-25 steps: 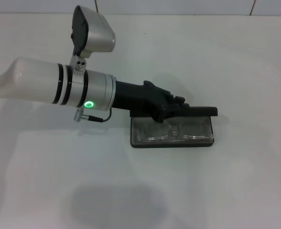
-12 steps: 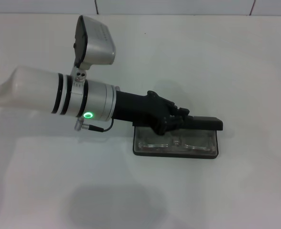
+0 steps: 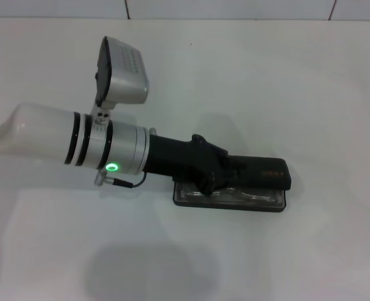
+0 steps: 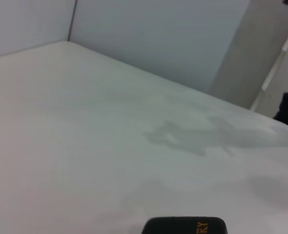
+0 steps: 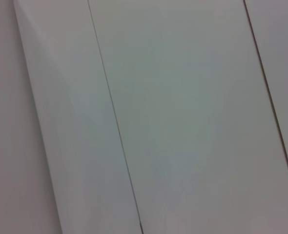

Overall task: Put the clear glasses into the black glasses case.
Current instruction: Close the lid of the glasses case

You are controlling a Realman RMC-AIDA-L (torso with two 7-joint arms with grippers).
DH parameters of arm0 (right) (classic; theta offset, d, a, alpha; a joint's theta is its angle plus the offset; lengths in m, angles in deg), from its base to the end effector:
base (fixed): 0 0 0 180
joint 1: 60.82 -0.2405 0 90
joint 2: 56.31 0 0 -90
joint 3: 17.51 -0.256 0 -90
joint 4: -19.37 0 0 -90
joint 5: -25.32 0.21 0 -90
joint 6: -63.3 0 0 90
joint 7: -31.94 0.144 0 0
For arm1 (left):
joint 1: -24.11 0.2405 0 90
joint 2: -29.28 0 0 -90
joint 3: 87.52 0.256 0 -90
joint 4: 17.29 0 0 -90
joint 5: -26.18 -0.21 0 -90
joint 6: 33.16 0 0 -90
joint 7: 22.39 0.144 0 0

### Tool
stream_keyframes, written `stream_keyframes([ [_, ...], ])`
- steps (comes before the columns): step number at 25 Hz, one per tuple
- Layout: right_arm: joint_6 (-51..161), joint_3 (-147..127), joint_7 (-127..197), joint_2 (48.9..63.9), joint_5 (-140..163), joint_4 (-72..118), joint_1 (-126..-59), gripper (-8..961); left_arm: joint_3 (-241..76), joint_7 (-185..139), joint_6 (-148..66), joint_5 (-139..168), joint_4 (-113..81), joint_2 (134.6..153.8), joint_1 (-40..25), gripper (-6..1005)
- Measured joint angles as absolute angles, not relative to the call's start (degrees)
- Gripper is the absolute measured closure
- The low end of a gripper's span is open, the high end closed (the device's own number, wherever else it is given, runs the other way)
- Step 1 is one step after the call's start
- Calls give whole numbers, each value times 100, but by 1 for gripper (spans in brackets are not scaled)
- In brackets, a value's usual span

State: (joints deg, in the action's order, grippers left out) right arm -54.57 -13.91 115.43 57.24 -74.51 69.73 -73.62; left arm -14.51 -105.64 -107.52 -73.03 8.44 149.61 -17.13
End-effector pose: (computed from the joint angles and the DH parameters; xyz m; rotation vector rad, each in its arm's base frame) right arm 0.3304 0.2096 0.1758 -2.0999 0.5206 1.0998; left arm -0.1961 0.3370 -0.0976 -3.0399 -0.5830 -0.5127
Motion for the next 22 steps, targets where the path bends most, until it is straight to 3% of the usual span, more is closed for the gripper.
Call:
stream_keyframes([
  [22,-5466,-1376,11543,5739,-7488,6973,-7413,843,-982,-10159,-10832,-6932,812,14961,-1500,832],
])
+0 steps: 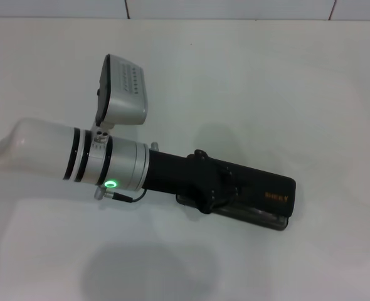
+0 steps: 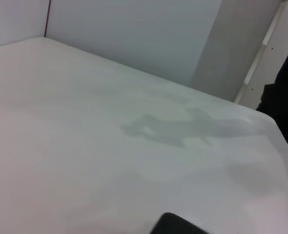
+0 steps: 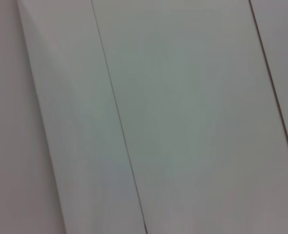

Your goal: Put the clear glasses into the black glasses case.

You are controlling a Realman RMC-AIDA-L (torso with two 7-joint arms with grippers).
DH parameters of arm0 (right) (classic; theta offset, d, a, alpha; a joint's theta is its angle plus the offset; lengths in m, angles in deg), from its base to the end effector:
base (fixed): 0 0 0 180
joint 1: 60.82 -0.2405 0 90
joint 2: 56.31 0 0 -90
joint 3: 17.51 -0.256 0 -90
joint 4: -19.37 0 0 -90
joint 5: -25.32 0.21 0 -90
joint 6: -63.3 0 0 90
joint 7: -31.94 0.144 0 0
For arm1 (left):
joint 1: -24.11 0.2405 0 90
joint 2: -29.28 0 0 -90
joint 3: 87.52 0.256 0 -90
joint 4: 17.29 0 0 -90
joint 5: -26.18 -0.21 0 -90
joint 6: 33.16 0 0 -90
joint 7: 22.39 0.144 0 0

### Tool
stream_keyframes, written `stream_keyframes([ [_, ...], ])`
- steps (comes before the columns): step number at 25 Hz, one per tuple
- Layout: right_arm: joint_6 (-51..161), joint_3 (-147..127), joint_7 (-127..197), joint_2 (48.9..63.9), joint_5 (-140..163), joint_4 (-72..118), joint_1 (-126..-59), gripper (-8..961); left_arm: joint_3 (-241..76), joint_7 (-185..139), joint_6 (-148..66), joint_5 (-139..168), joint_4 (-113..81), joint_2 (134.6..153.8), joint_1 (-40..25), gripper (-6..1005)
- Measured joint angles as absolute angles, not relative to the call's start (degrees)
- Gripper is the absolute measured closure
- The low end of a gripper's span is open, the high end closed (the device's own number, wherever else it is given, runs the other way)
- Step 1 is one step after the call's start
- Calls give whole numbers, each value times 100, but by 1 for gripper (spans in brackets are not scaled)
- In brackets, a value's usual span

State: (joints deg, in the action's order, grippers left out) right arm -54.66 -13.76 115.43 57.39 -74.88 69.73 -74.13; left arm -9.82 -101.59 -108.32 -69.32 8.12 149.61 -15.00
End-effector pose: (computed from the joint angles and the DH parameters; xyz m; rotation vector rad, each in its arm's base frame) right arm 0.3284 0.2125 0.1737 -2.1116 0.5185 1.1048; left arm -0.2029 0.3212 -0.1039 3.0273 0.5130 0.5217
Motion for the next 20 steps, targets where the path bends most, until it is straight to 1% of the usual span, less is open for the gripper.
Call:
stream_keyframes([
  [8,-5519,-1311,11531,5749,-7487,6964,-7377,844,-973,-9887,-10938,-6823,694,14979,-1474,829],
  [13,-5613,-1312,11518,5750,-7503,6964,-7304,833,-964,-9587,-11593,-6171,1028,14947,-1332,827],
  [17,-5842,-1167,11438,5758,-7641,6962,-7320,810,-1055,-9850,-12291,-5693,1928,14887,-844,826],
  [20,-5980,-562,11372,5775,-7600,6945,-7347,793,-1333,-10063,-12923,-5567,2629,14853,-462,824],
])
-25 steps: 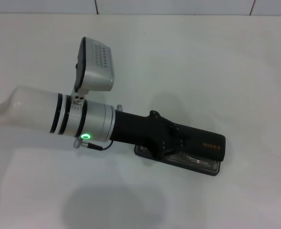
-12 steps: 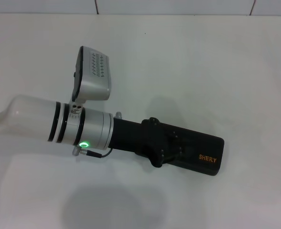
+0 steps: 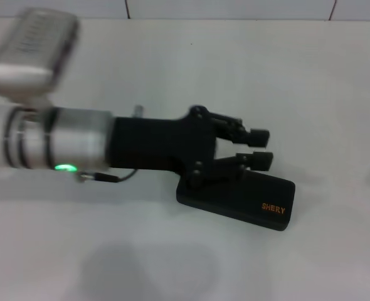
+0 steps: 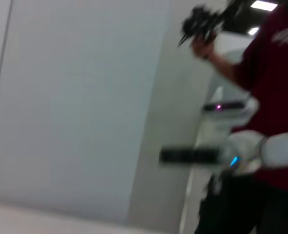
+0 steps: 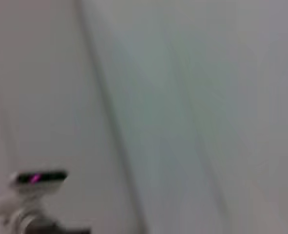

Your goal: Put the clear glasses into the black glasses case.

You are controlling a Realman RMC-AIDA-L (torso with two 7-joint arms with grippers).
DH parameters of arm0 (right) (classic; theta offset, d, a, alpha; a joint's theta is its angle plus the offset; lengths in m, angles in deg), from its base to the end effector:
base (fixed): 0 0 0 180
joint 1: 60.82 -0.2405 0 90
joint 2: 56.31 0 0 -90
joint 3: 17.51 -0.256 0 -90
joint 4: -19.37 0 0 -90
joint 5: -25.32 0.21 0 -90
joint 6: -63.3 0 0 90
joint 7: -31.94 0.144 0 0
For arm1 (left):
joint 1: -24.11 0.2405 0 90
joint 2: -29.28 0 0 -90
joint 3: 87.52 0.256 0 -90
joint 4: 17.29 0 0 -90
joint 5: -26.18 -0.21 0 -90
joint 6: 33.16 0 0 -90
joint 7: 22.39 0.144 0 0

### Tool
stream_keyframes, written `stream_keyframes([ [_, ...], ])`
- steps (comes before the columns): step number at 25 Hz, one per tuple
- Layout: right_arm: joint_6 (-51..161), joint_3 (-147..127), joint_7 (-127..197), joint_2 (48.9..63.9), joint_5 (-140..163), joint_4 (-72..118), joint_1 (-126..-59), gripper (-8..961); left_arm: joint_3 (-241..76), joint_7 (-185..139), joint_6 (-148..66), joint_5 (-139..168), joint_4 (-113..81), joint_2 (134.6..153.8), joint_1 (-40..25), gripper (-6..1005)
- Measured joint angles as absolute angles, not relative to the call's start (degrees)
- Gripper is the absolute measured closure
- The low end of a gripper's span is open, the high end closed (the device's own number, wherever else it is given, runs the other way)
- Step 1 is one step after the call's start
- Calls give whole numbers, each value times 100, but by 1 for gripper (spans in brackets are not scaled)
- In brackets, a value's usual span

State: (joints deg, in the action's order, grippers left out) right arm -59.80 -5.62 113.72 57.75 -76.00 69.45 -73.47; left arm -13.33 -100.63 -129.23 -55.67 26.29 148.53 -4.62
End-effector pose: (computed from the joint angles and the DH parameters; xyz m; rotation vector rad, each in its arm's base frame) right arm 0.3138 0.2071 0.1485 -2.3351 0.4863 1.1328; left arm -0.1646 0.2977 -0.0303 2.8349 0.2176 1.1036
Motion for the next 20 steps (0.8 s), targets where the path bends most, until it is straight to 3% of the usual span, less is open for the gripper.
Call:
stream_keyframes([
  [7,-5974,828,11254,5813,-7226,6331,-7817,718,-2273,-10450,-14374,-5410,3212,14782,-77,633],
  [8,-5976,997,11224,5835,-7224,6249,-7932,700,-2396,-10346,-14498,-5402,3202,14751,22,545],
  [15,-5869,2222,10983,5948,-7096,5689,-8770,575,-2618,-10048,-14522,-5543,3185,14631,337,442],
  [20,-5790,2515,10962,5956,-7059,5371,-9154,380,-2980,-9981,-14526,-5905,3083,14610,402,369],
])
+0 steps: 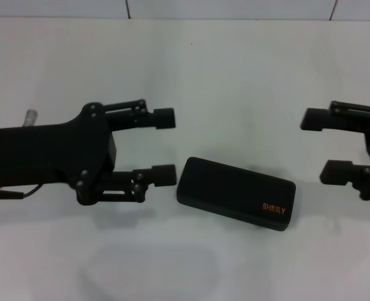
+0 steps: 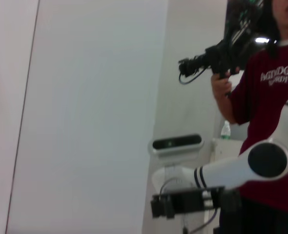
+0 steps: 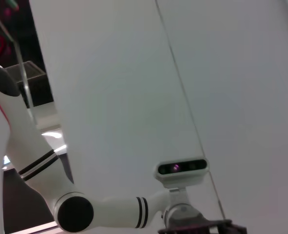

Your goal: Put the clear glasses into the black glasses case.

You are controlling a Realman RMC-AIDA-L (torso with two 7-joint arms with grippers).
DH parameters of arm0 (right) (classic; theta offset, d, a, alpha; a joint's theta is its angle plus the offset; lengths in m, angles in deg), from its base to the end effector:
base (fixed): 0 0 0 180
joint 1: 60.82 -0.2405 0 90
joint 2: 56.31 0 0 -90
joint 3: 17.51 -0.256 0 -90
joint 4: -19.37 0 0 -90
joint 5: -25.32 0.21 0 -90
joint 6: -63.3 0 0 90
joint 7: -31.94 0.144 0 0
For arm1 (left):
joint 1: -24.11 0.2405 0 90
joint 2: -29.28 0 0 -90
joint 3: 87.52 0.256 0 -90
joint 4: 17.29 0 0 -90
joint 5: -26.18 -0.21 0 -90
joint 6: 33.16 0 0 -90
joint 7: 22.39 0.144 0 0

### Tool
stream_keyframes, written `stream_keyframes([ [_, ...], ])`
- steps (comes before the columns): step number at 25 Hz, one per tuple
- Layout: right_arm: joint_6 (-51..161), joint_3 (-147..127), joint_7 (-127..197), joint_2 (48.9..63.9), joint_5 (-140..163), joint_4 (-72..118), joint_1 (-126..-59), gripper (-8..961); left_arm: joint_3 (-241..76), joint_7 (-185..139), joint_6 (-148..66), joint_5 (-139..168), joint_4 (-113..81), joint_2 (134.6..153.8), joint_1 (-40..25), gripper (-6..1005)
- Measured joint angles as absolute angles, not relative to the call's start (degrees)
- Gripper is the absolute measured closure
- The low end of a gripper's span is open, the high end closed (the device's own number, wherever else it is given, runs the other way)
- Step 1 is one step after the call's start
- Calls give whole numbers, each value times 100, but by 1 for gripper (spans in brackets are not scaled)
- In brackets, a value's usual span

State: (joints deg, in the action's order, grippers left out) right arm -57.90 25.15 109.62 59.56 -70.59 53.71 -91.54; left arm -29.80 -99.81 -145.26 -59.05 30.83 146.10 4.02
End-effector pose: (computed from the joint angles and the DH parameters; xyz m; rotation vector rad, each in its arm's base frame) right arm 0.2082 0.2805 0.0458 2.6893 -0.2473 -1.3474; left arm -0.2149 0.2653 0.0403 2.8589 0.1902 1.2819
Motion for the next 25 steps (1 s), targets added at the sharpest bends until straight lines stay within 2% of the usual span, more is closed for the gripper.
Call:
stream_keyframes([
  [5,-5775,2604,11004,5963,-7045,5362,-9203,243,-3048,-9942,-14550,-6093,3061,14522,453,245],
  [6,-5760,2652,11010,5968,-7042,5355,-9208,218,-3049,-9942,-14553,-6094,3061,14509,463,245],
  [25,-5159,3359,11016,5979,-6801,5277,-9280,219,-3057,-9885,-14558,-6110,2991,14485,548,245],
])
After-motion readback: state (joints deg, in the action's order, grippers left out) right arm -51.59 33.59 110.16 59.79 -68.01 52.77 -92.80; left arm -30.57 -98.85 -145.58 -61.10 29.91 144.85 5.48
